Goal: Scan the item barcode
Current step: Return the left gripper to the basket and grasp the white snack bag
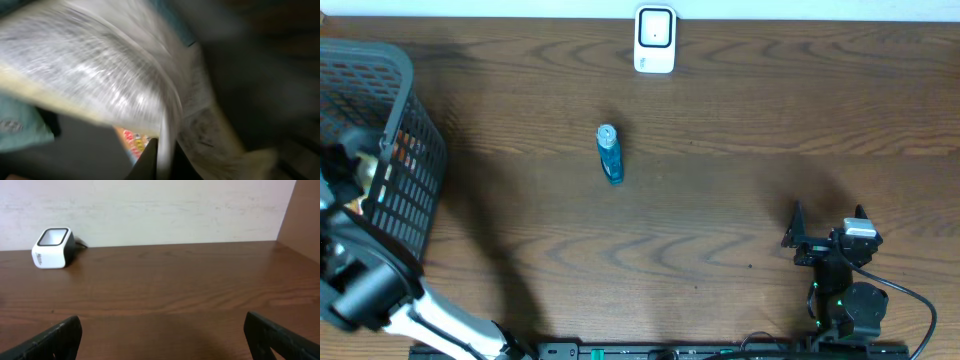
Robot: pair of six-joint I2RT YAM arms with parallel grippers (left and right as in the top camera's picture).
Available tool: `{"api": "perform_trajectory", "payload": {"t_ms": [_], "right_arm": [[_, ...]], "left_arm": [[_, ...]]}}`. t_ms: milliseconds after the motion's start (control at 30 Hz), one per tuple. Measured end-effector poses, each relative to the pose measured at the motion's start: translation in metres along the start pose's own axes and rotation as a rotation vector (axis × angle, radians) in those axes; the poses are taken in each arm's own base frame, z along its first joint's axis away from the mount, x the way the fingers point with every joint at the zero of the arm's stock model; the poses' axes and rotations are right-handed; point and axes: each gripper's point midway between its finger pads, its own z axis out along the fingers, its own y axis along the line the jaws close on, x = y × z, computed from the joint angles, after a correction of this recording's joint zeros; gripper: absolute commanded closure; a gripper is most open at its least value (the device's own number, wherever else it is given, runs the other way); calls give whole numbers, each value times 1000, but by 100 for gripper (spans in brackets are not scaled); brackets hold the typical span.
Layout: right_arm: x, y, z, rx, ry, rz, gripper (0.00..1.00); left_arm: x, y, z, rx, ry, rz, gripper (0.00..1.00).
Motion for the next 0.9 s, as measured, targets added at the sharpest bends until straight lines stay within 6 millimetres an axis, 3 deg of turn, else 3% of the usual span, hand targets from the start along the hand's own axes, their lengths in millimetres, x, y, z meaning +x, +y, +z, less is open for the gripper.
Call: {"api": "perform_trajectory", "payload": {"t_ms": [100, 167, 233, 300, 333, 400, 433, 500, 567, 667, 900], "right_arm": [[0, 0, 0, 0, 0, 0, 1], [0, 0, 0, 0, 0, 0, 1], [0, 0, 0, 0, 0, 0, 1], [0, 0, 0, 0, 0, 0, 1], [0, 0, 0, 0, 0, 0, 1], [0, 0, 0, 0, 0, 0, 1], [0, 0, 0, 0, 0, 0, 1], [0, 0, 0, 0, 0, 0, 1], [0, 0, 0, 0, 0, 0, 1], [0, 0, 0, 0, 0, 0, 1], [0, 0, 0, 0, 0, 0, 1]], "left_arm": [[-13, -23, -75, 215, -53, -4, 93], [-22, -33, -147, 409, -109, -13, 93], [-26, -30, -222, 598, -167, -22, 93], [-25, -15, -285, 748, -216, -23, 93], [-24, -7, -305, 793, -235, -24, 87], [-23, 14, -342, 873, -281, -29, 47], [-24, 23, -352, 886, -300, -32, 33], [-25, 34, -355, 874, -316, -37, 2], [-26, 34, -343, 829, -315, -37, 2], [-28, 17, -312, 748, -294, -31, 2], [-23, -30, -188, 471, -191, -2, 2]]}}
